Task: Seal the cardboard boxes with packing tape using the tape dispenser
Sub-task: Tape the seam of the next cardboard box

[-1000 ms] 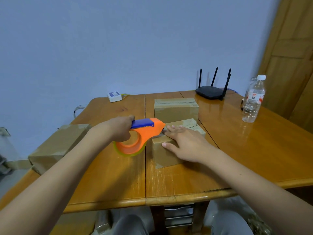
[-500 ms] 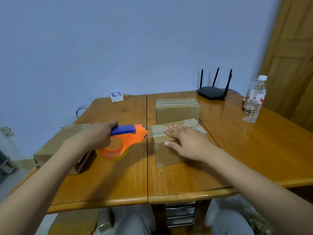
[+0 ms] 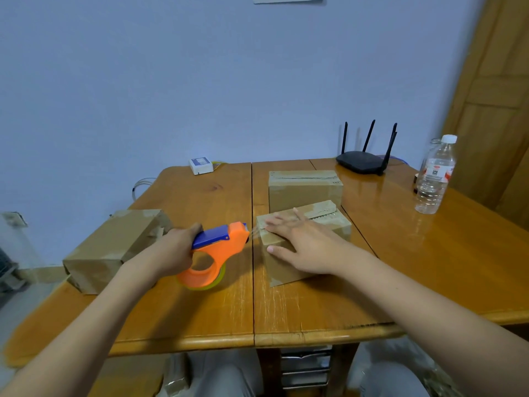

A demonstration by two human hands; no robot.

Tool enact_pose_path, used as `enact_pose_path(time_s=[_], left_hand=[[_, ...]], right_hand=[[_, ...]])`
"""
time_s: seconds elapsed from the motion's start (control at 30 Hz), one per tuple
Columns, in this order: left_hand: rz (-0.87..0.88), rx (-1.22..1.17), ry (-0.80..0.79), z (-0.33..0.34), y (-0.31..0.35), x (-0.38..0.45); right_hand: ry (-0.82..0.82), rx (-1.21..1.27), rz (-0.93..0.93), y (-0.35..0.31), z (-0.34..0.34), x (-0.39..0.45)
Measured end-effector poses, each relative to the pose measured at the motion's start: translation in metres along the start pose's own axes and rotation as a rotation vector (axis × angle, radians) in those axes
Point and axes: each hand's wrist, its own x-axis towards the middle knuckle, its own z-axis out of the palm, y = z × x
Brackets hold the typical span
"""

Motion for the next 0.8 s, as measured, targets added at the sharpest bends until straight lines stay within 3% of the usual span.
enact_pose_path(time_s=[0.8], left_hand=[[0.029, -0.158, 0.04, 0.005, -0.004, -0.015]], right_hand=[[0.025, -0.077, -0.036, 0.011, 0.019, 0.005]])
